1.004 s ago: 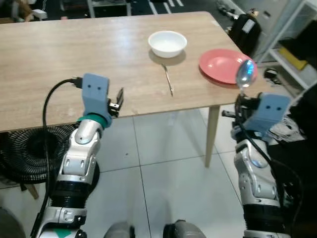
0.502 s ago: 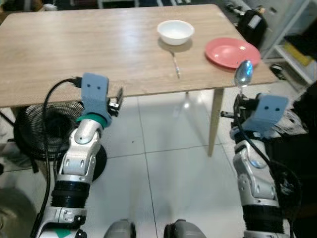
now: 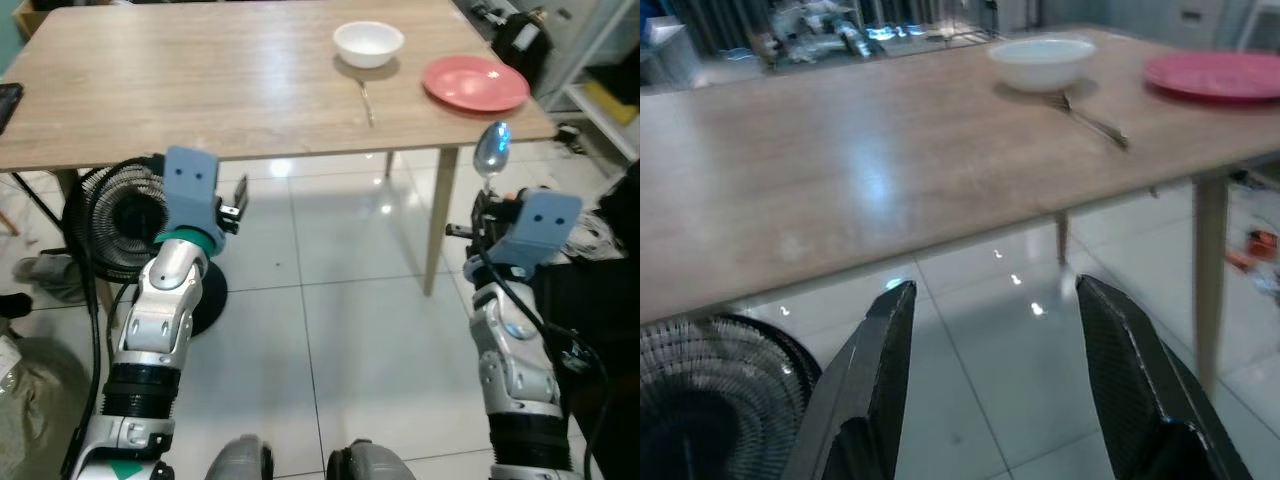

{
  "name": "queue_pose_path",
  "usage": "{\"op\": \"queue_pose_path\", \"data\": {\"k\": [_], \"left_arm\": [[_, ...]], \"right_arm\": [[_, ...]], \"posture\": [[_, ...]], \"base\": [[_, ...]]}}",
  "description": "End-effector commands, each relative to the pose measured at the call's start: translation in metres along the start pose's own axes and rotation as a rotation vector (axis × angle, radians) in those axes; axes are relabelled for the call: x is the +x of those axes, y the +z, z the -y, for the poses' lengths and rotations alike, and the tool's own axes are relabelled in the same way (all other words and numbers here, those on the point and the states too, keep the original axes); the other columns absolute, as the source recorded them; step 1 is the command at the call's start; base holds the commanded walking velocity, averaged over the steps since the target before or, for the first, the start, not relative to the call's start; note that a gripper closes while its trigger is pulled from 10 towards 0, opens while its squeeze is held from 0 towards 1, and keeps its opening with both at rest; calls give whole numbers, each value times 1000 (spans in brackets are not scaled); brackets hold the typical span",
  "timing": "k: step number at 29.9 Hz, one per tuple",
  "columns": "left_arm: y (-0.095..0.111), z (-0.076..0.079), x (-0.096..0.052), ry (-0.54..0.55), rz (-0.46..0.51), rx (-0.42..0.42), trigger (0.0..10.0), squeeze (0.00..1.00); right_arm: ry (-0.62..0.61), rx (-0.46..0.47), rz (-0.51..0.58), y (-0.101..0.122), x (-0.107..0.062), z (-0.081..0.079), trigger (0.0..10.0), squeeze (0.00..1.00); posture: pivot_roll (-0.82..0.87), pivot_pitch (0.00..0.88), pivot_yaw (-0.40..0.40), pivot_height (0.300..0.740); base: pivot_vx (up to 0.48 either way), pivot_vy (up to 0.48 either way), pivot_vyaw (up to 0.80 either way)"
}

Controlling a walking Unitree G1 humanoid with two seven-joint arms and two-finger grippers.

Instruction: Setting the table

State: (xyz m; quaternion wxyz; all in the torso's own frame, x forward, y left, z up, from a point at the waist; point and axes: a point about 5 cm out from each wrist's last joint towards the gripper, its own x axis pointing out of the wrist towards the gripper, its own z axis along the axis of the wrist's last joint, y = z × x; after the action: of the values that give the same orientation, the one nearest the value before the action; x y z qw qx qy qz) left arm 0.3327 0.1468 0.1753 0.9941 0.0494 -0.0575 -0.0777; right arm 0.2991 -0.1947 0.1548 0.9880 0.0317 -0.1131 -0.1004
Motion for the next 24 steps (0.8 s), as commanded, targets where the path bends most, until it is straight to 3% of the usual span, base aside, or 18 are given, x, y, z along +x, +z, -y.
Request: {"op": "queue_pose_path", "data": {"k": [1,24], "left_arm": [[-5,-4,-2,13,-22,2,10000,0],[-5,-3,-2,8,-21,-1,10000,0]], "right_arm": [[9,6,2,-1,-1,-4,10000,0],[4,5,0,-1,-2,-4,10000,0]], "posture": [[42,0,23,740],[39,0,26,740]], "base": [[-292,0,0],[-293,0,0]]}}
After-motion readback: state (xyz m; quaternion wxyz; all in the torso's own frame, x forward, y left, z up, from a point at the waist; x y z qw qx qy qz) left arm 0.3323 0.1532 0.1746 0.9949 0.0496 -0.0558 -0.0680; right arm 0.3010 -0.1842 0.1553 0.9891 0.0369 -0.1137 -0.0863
